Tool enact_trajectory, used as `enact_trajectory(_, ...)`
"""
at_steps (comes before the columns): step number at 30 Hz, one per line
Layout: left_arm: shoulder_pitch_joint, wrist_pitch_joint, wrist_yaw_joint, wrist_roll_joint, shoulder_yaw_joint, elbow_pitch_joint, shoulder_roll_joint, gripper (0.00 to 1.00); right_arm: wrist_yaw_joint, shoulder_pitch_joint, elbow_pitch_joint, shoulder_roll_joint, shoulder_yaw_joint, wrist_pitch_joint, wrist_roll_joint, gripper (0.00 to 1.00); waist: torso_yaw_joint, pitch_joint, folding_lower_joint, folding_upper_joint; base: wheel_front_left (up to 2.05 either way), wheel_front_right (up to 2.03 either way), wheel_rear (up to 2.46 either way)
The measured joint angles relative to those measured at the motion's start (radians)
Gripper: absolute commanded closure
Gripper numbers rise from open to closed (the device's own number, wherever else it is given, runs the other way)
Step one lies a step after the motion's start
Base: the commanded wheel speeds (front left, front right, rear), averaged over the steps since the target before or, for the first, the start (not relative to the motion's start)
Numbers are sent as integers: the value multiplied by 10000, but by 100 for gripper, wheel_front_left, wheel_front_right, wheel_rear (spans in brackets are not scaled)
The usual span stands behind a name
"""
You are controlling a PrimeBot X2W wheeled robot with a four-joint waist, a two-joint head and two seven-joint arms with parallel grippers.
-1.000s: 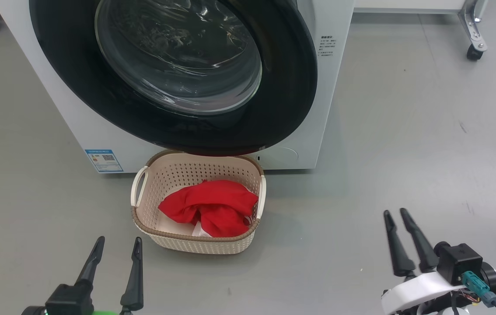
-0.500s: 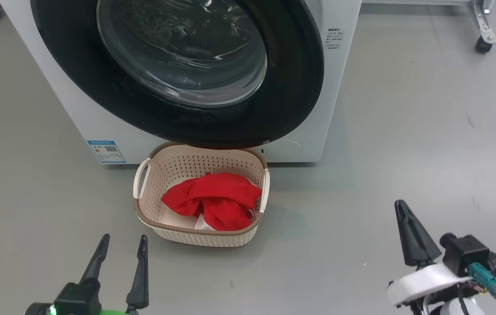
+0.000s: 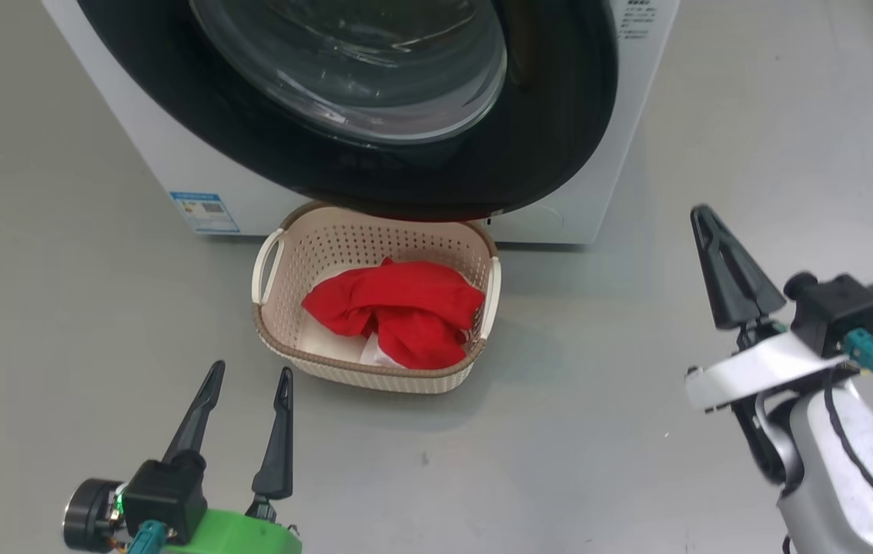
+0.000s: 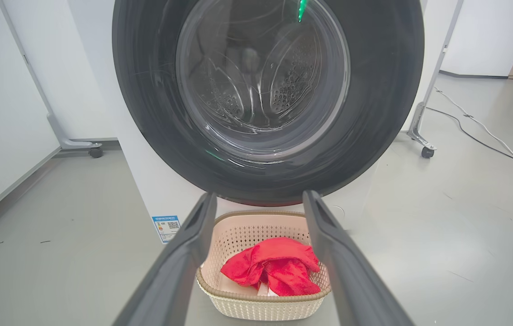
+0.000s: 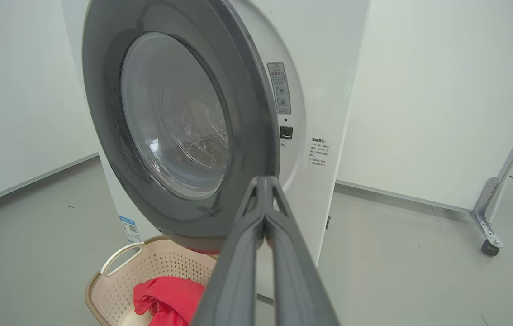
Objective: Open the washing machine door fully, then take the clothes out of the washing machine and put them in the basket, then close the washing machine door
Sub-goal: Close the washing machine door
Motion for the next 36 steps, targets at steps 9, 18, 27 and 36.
enact_trajectory(9,-535,-140,-10,184,-303,-17,-173,0,244,-1678,293,-174,222,414,-4,100,630,631,0,0,0,0,0)
enact_trajectory(18,-865,-232,-146,211,-516,140,-242,0,322,-2893,943,-332,123,660,86,100,1298,1090,0,0,0,0,0)
enact_trajectory(27,-1157,-353,-150,213,-445,104,-263,0,408,-4242,1536,-412,132,930,201,100,1674,1625,0,0,0,0,0)
enact_trajectory(36,-1341,-453,-190,213,-546,159,-326,0,420,-5294,2222,-600,130,1032,211,100,1905,2026,0,0,0,0,0)
